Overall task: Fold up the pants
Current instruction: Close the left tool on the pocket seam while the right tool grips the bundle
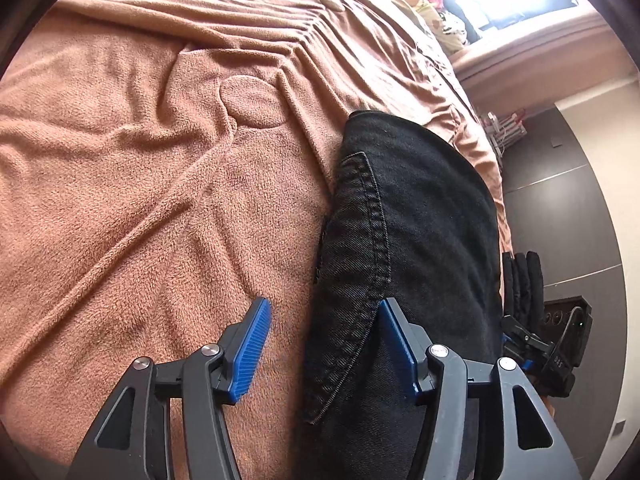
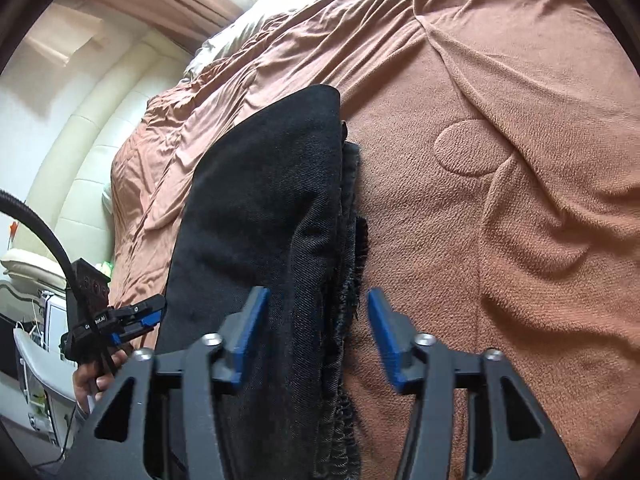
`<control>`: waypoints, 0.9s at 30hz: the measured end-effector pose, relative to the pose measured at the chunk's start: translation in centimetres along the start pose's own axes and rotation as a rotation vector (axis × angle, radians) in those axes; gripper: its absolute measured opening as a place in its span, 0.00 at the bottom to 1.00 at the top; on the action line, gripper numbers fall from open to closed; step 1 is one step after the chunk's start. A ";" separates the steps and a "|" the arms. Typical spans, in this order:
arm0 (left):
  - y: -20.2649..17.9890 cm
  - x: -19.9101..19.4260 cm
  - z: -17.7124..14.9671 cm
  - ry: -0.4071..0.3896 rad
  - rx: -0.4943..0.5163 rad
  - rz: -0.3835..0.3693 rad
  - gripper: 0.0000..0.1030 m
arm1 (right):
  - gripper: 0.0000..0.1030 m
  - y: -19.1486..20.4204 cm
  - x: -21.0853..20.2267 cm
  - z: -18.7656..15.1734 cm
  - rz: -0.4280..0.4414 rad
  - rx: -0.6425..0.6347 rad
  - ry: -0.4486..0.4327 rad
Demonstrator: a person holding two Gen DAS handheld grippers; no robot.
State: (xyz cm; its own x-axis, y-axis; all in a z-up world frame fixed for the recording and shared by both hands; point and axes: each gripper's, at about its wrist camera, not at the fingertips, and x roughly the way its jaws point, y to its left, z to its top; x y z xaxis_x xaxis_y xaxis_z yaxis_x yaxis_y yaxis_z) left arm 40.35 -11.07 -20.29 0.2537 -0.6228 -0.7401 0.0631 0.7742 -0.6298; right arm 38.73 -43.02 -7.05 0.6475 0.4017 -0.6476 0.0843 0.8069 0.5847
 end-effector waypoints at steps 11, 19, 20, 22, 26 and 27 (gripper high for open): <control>0.3 0.8 1.0 0.023 -0.008 -0.077 0.58 | 0.68 -3.2 2.1 0.5 0.131 0.067 0.096; -0.6 2.2 1.0 0.064 -0.002 -0.138 0.58 | 0.70 -3.8 3.5 2.1 0.162 0.066 0.123; -0.7 2.2 0.8 0.071 0.006 -0.147 0.57 | 0.70 -3.7 3.5 2.1 0.160 0.058 0.121; -0.9 1.7 0.4 0.059 0.027 -0.138 0.53 | 0.66 -3.5 3.2 2.0 0.150 0.033 0.114; -0.8 0.7 0.5 0.045 0.009 -0.166 0.47 | 0.58 -3.2 2.4 1.7 0.185 0.027 0.093; -0.8 0.5 0.5 0.043 0.008 -0.172 0.47 | 0.52 -3.1 2.1 1.6 0.222 0.031 0.091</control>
State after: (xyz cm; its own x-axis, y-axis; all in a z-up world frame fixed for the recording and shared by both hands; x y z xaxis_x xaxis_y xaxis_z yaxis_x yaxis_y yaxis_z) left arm 40.92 -11.91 -19.99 0.1973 -0.7505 -0.6307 0.1101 0.6562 -0.7465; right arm 41.05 -45.42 -9.45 0.5818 0.6061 -0.5424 -0.0282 0.6815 0.7313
